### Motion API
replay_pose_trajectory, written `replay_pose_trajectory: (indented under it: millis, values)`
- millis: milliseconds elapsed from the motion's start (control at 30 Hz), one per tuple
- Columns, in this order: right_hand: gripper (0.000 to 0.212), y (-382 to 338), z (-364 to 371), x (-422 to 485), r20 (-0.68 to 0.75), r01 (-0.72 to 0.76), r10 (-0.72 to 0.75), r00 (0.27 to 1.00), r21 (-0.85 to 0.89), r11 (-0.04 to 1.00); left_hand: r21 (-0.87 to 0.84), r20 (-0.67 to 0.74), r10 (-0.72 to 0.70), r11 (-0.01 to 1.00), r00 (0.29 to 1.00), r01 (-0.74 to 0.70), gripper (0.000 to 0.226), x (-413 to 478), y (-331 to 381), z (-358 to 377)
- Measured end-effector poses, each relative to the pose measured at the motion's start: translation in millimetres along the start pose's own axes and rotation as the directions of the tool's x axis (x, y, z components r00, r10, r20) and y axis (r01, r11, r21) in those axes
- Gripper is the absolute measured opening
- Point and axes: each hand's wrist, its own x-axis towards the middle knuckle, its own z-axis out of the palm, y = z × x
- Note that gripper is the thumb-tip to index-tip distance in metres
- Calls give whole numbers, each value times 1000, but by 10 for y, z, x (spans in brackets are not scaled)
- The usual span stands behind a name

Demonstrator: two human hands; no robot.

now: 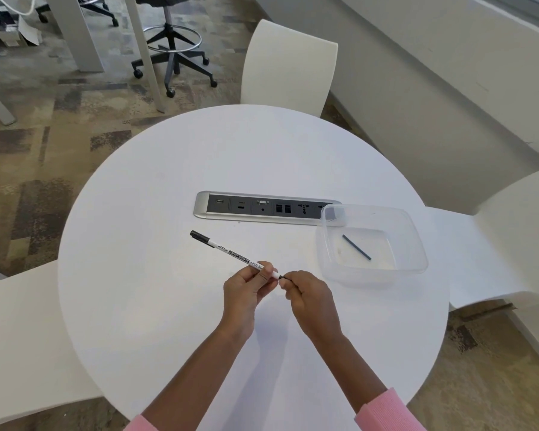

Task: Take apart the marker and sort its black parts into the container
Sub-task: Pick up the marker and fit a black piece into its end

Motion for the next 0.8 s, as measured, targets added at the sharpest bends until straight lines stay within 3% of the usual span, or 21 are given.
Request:
replay_pose_trajectory:
  millis: [267,433,633,800]
  values:
    - [41,3,-64,74,137,-318,288,948,330,889,5,36,-11,1000,999,11,19,-17,-13,47]
    - [44,11,-95,85,305,-498,394,867,530,686,35,57,-9,999,998,7,16,-34,-43,59]
    - [40,0,-175,112,565,-705,421,710,581,408,99,92,28,994,995,-37,15,-53,-40,69]
    - [41,-17,-193,116,643,-756,398,654,577,309,143,111,67,986,992,-83,15,-83,-38,77]
